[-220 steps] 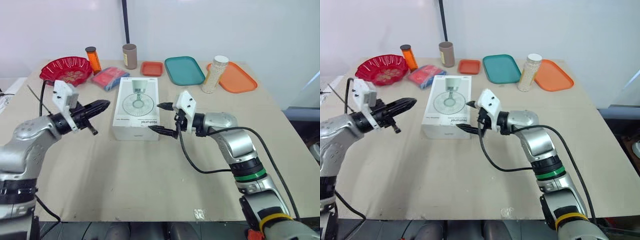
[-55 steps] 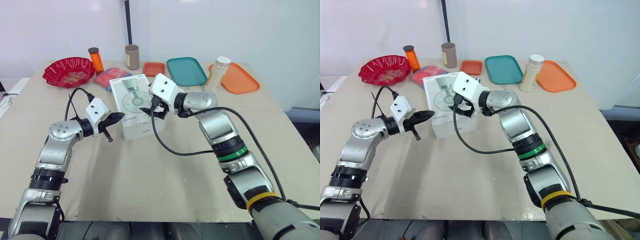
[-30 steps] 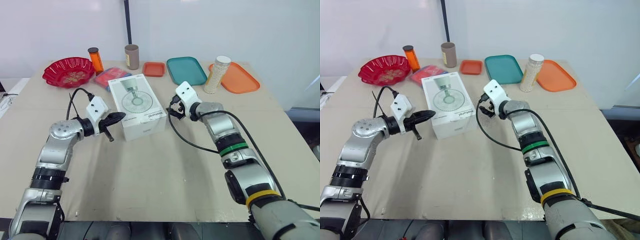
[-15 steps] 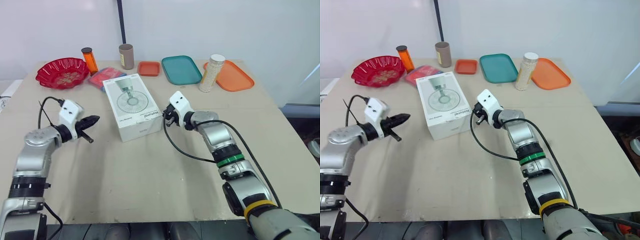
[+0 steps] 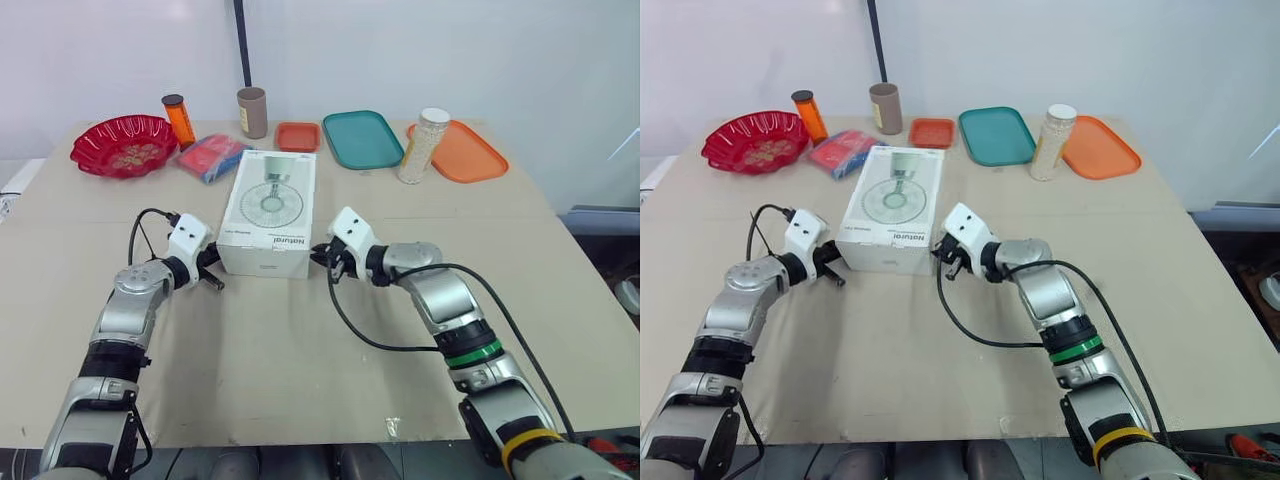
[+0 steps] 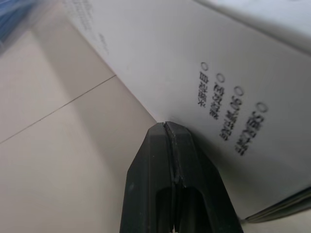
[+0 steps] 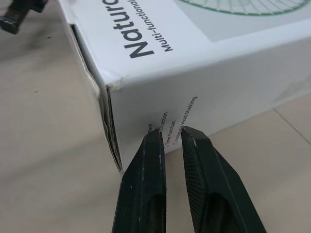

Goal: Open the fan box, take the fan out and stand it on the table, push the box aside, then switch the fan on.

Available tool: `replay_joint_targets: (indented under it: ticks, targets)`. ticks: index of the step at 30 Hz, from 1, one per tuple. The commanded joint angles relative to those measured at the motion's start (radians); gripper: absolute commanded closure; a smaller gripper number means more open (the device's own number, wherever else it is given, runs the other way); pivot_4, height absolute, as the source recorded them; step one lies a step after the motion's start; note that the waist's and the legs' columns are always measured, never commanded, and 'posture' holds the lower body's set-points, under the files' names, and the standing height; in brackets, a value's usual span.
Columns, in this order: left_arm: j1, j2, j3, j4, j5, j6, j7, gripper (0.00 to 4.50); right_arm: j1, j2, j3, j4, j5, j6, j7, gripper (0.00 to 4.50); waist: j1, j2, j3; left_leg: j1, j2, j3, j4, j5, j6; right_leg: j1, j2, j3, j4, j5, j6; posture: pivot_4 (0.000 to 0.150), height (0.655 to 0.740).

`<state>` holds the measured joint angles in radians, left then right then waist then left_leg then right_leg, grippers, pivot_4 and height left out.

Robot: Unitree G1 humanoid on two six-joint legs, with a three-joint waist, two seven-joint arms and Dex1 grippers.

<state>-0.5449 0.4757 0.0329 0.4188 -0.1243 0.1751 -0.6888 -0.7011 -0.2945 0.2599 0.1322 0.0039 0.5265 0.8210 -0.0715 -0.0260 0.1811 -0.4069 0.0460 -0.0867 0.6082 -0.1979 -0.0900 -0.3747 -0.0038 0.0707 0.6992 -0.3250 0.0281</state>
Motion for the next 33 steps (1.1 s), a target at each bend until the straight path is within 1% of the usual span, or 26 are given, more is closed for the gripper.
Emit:
replay_joint_targets:
  ticks: [1, 4, 8, 11, 12, 13, 14, 15, 16, 18, 19, 20, 21, 23, 24, 27, 29, 30, 33]
  targets:
    - [-0.023, -0.018, -0.029, -0.037, -0.01, -0.036, -0.049, 4.5, -0.021, 0.015, 0.014, -0.028, 0.006, -0.014, -0.013, 3.89, 0.0, 0.0, 0.0, 0.0, 0.0, 0.0, 0.0, 0.0, 0.0, 0.0, 0.0, 0.0, 0.0, 0.0, 0.0, 0.15, 0.74]
    - [0.002, -0.001, -0.022, -0.048, 0.003, -0.033, -0.037, 4.5, -0.049, 0.007, -0.009, 0.048, -0.019, -0.026, -0.057, 3.89, 0.0, 0.0, 0.0, 0.0, 0.0, 0.0, 0.0, 0.0, 0.0, 0.0, 0.0, 0.0, 0.0, 0.0, 0.0, 0.15, 0.74]
    - [0.044, 0.025, 0.034, -0.092, -0.021, -0.01, -0.012, 4.5, -0.1, -0.019, -0.074, 0.143, -0.013, -0.061, -0.117, 3.89, -0.001, 0.0, 0.0, 0.0, 0.0, 0.0, 0.0, 0.0, 0.0, 0.0, 0.0, 0.0, 0.0, 0.0, 0.0, 0.15, 0.74]
    - [0.091, 0.047, 0.072, -0.147, -0.042, 0.012, 0.001, 4.5, -0.1, -0.058, -0.105, 0.157, 0.002, -0.073, -0.11, 3.89, -0.001, 0.0, 0.0, 0.0, 0.0, 0.0, 0.0, 0.0, 0.0, 0.0, 0.0, 0.0, 0.0, 0.0, 0.0, 0.15, 0.74]
    - [0.103, 0.053, 0.08, -0.161, -0.045, 0.018, 0.006, 3.92, -0.095, -0.068, -0.108, 0.153, 0.004, -0.077, -0.106, 3.34, -0.001, 0.0, 0.0, 0.0, 0.0, 0.0, 0.0, 0.0, 0.0, 0.0, -0.001, 0.0, 0.0, 0.0, 0.0, 0.15, 0.74]
    - [0.122, 0.066, 0.094, -0.184, -0.058, 0.028, -0.002, 3.78, -0.084, -0.085, -0.116, 0.141, 0.013, -0.075, -0.092, 3.2, -0.001, 0.0, 0.0, 0.0, 0.0, 0.0, 0.0, 0.0, 0.0, 0.0, -0.001, 0.0, 0.0, 0.0, 0.0, 0.15, 0.74]
    - [0.134, 0.074, 0.103, -0.2, -0.068, 0.036, -0.007, 3.33, -0.078, -0.096, -0.121, 0.133, 0.021, -0.073, -0.083, 2.65, -0.001, 0.0, 0.0, 0.0, 0.0, 0.0, 0.0, 0.0, 0.0, 0.0, -0.001, 0.0, 0.0, 0.0, 0.0, 0.15, 0.74]
    - [0.146, 0.084, 0.113, -0.215, -0.077, 0.044, -0.01, 3.07, -0.069, -0.108, -0.123, 0.122, 0.025, -0.07, -0.076, 2.31, -0.002, 0.0, 0.0, 0.0, 0.0, 0.0, 0.0, 0.0, 0.0, 0.0, 0.0, 0.0, 0.0, 0.0, 0.0, 0.15, 0.74]
    - [0.158, 0.093, 0.127, -0.233, -0.088, 0.045, -0.011, 2.6, -0.061, -0.119, -0.128, 0.107, 0.033, -0.062, -0.067, 1.7, -0.001, 0.0, 0.0, 0.0, 0.0, 0.0, 0.0, 0.0, 0.0, 0.0, 0.0, 0.0, 0.0, 0.0, 0.0, 0.15, 0.74]
    - [0.173, 0.113, 0.154, -0.268, -0.101, 0.062, -0.005, 2.06, -0.049, -0.138, -0.138, 0.072, 0.047, -0.042, -0.055, 1.13, -0.002, 0.0, 0.0, 0.0, 0.0, 0.0, 0.0, 0.0, 0.0, 0.0, 0.0, 0.0, 0.0, 0.0, 0.0, 0.15, 0.74]
    - [0.185, 0.128, 0.168, -0.295, -0.117, 0.077, -0.015, 1.45, -0.045, -0.15, -0.145, 0.053, 0.057, -0.028, -0.048, 0.48, -0.003, 0.0, 0.0, 0.0, 0.0, 0.001, 0.0, 0.0, 0.0, 0.0, 0.0, 0.0, 0.0, 0.0, 0.0, 0.15, 0.74]
    - [0.2, 0.143, 0.183, -0.328, -0.136, 0.092, -0.029, 1.13, -0.041, -0.163, -0.153, 0.028, 0.068, -0.018, -0.039, 0.11, -0.003, 0.0, 0.0, 0.0, 0.0, 0.001, 0.0, 0.0, 0.0, 0.0, 0.0, 0.0, 0.0, 0.0, 0.0, 0.15, 0.74]
    - [0.21, 0.152, 0.193, -0.349, -0.15, 0.101, -0.04, 0.97, -0.038, -0.171, -0.157, 0.011, 0.076, -0.011, -0.033, 0.01, -0.003, 0.0, 0.0, 0.0, 0.0, 0.001, 0.0, 0.0, 0.0, 0.0, 0.0, 0.0, 0.0, 0.0, 0.0, 0.15, 0.74]
    - [0.258, 0.176, 0.236, -0.438, -0.219, 0.145, -0.083, 0.5, -0.033, -0.194, -0.186, -0.049, 0.115, -0.003, -0.008, 0.0, -0.003, 0.0, 0.0, 0.0, 0.0, 0.0, 0.0, 0.0, 0.0, 0.0, 0.0, 0.0, 0.0, 0.0, 0.0, 0.15, 0.74]
    - [0.283, 0.186, 0.254, -0.481, -0.253, 0.167, -0.099, 0.05, -0.027, -0.205, -0.202, -0.079, 0.138, 0.002, 0.006, 0.0, -0.004, 0.0, 0.0, 0.0, 0.0, 0.001, 0.0, 0.0, 0.0, 0.0, 0.0, 0.001, 0.0, 0.0, 0.0, 0.15, 0.74]
    - [0.325, 0.206, 0.293, -0.583, -0.328, 0.228, -0.11, 0.05, -0.007, -0.227, -0.242, -0.146, 0.196, 0.015, 0.03, 0.0, -0.003, 0.0, 0.0, 0.0, 0.0, 0.001, -0.001, 0.0, 0.0, 0.0, -0.001, 0.001, -0.001, 0.0, 0.0, 0.15, 0.74]
    - [0.31, 0.211, 0.319, -0.636, -0.387, 0.276, -0.105, 0.05, 0.013, -0.237, -0.274, -0.198, 0.247, 0.005, 0.059, 0.0, -0.003, 0.0, 0.0, 0.001, 0.0, 0.0, -0.001, 0.0, 0.0, 0.001, 0.0, 0.001, -0.001, 0.0, 0.0, 0.15, 0.74]
    - [0.287, 0.212, 0.32, -0.645, -0.398, 0.286, -0.097, 0.05, 0.021, -0.239, -0.281, -0.222, 0.266, -0.007, 0.071, 0.0, -0.002, -0.001, 0.0, 0.001, 0.0, 0.001, 0.0, 0.0, 0.0, 0.001, 0.0, 0.001, -0.001, 0.0, 0.0, 0.15, 0.74]
    - [0.199, 0.219, 0.28, -0.626, -0.375, 0.303, -0.064, 0.05, 0.015, -0.228, -0.276, -0.254, 0.3, 0.028, 0.06, 0.0, 0.0, -0.001, 0.0, 0.001, 0.0, 0.0, 0.0, 0.0, 0.0, 0.002, 0.0, 0.001, 0.0, 0.0, 0.0, 0.15, 0.74]
